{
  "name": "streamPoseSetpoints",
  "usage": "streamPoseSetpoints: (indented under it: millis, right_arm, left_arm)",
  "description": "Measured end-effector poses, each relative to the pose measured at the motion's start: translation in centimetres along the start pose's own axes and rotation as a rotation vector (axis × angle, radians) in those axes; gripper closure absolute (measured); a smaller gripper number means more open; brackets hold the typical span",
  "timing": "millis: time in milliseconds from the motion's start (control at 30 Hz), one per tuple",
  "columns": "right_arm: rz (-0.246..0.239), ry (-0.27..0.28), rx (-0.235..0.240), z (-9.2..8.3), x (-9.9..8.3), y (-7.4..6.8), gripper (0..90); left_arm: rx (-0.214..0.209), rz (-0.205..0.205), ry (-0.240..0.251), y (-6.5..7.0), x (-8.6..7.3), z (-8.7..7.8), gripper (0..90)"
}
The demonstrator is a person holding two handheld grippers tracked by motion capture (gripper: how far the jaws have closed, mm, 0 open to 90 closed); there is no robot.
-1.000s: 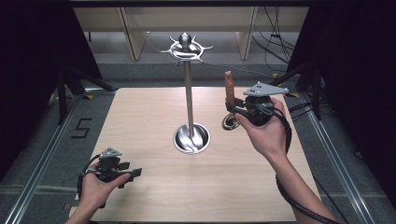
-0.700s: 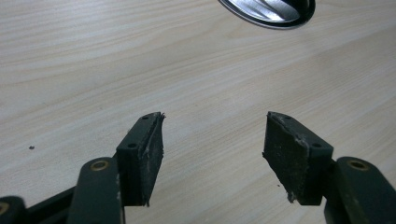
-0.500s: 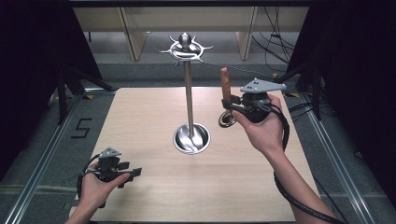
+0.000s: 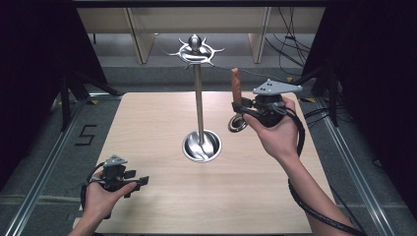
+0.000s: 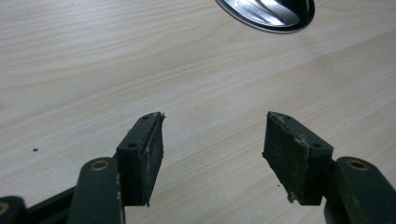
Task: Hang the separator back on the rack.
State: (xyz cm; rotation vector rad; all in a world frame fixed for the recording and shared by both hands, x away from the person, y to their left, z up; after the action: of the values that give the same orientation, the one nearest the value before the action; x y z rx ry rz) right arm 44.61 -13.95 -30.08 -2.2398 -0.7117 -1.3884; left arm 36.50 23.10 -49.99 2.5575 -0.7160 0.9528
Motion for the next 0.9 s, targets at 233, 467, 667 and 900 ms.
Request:
streamPoseSetpoints:
  millis: [233, 467, 667, 900]
  right_arm:
    - [-0.019, 0.011, 0.011, -0.1, 0.4, -0.1, 69.5]
    - [-0.016, 0.008, 0.022, 0.0, 0.7, -0.5, 69.6]
    - [-0.027, 0.004, 0.021, 0.2, 1.2, -0.7, 69.6]
    - [-0.035, 0.014, 0.035, 0.3, 1.8, -1.1, 69.6]
  left_arm:
    - [-0.001, 0.002, -0.005, 0.0, -0.1, 0.1, 37.1]
    - [-0.001, -0.001, 0.001, 0.0, 0.0, 0.1, 37.1]
    - [-0.001, -0.002, 0.002, 0.0, 0.0, 0.1, 37.1]
    - [0.005, -0.028, 0.019, 0.1, 0.1, 0.2, 37.2]
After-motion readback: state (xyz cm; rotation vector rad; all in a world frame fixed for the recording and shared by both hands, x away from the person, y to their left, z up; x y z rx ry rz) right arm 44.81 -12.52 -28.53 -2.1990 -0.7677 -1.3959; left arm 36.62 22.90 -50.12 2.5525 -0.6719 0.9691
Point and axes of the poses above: each handheld gripper's, and its own axes: z roughly forward along the jaws, x roughly out of its top, y roughly to its right, the point moved 5 cm from there along z, roughly forward along the jaws, and after that the axes turned 7 degrees about z, right-handed, at the moved point
